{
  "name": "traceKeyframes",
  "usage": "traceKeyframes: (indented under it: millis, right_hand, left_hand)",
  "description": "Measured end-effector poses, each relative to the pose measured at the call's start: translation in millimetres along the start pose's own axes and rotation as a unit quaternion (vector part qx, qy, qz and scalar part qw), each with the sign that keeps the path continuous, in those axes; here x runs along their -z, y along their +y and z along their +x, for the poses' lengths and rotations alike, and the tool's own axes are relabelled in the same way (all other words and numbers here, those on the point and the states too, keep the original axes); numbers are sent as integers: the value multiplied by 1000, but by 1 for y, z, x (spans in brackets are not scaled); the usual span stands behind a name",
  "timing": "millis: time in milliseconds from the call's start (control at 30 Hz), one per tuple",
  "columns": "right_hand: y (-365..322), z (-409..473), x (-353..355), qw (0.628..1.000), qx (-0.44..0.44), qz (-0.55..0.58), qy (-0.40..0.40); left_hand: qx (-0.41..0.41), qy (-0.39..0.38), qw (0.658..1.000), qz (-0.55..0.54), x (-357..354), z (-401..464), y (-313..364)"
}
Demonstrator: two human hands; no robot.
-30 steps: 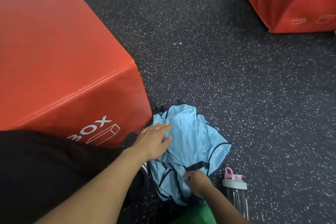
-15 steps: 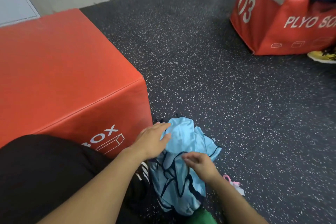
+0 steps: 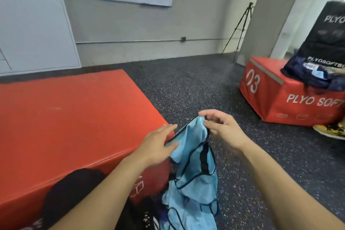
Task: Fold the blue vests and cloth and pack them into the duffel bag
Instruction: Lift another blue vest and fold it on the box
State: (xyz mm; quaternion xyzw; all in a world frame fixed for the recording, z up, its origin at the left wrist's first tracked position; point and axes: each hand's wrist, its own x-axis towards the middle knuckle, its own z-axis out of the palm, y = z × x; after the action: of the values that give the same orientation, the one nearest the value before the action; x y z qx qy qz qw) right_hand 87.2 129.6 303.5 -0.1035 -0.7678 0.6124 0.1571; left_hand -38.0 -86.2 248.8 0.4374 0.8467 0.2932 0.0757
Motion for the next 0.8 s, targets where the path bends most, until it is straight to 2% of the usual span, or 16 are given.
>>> traceKeyframes:
  millis: [167,367,467,567,800]
  right_hand:
    - [-112,48,-13,995,85,27,-42]
    - [-221,94,-37,987,148,12,-54]
    - [-256,113,-49,985,168,16,-42]
    - [-282,128,-66,983,179,17,-47]
    - [-328,153,-135,975,196,4,-107]
  left_hand:
    - [-30,88,996,-9,86,15,20]
    - [5,164,986,-31,203,18,18]
    - [22,226,974,1,264,10,10]
    - [32,284,958,-16,309,-2,13]
    - [15,297,954,-34,338,-16,17]
